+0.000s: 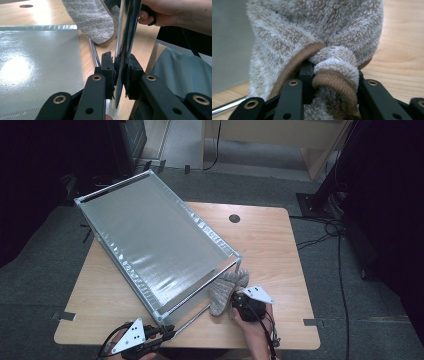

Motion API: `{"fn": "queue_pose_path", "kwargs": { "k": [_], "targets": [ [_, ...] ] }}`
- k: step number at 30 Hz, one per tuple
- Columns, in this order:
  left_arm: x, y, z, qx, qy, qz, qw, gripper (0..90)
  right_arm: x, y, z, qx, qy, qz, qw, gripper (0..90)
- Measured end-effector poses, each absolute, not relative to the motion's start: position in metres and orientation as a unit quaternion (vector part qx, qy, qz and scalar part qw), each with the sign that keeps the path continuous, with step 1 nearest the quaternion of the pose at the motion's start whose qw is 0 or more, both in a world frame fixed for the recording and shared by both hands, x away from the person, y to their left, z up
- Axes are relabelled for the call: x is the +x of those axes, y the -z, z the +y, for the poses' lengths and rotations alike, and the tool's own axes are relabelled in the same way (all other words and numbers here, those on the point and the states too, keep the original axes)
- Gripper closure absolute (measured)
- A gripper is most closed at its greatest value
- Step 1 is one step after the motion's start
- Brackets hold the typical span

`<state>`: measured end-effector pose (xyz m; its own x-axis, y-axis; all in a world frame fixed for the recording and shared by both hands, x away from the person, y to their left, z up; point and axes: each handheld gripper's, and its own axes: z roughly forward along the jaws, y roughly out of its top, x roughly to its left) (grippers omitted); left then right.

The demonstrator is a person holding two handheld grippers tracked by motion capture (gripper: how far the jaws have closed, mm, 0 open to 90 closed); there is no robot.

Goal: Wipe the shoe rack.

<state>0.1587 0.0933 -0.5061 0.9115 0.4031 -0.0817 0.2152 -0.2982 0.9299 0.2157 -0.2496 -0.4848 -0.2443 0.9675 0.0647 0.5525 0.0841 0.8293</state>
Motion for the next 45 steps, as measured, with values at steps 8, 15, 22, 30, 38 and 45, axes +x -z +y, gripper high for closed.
{"fn": "queue_pose_path", "kwargs": {
  "k": [8,15,22,30,38,45],
  "targets": [
    [0.159,0.506,0.093,0.802,-0.084,0.194,0.559,80.5,0.204,0.485,-0.212,0.496,-0.403,0.725,0.258,66.6],
    [0.159,0.506,0.093,0.802,-0.084,0.193,0.559,80.4,0.202,0.497,-0.170,0.428,-0.429,0.755,0.250,46.7],
    [0.159,0.506,0.093,0.802,-0.084,0.193,0.559,80.4,0.203,0.496,-0.172,0.448,-0.390,0.768,0.239,17.0],
    [0.159,0.506,0.093,0.803,-0.084,0.193,0.558,80.4,0.207,0.505,-0.191,0.465,-0.395,0.769,0.191,64.5],
    [0.159,0.507,0.093,0.802,-0.083,0.194,0.558,80.4,0.231,0.506,-0.208,0.540,-0.375,0.701,0.275,69.3],
    [0.160,0.507,0.093,0.802,-0.081,0.194,0.559,80.3,0.223,0.508,-0.184,0.513,-0.404,0.724,0.224,68.9]
  ]
}}
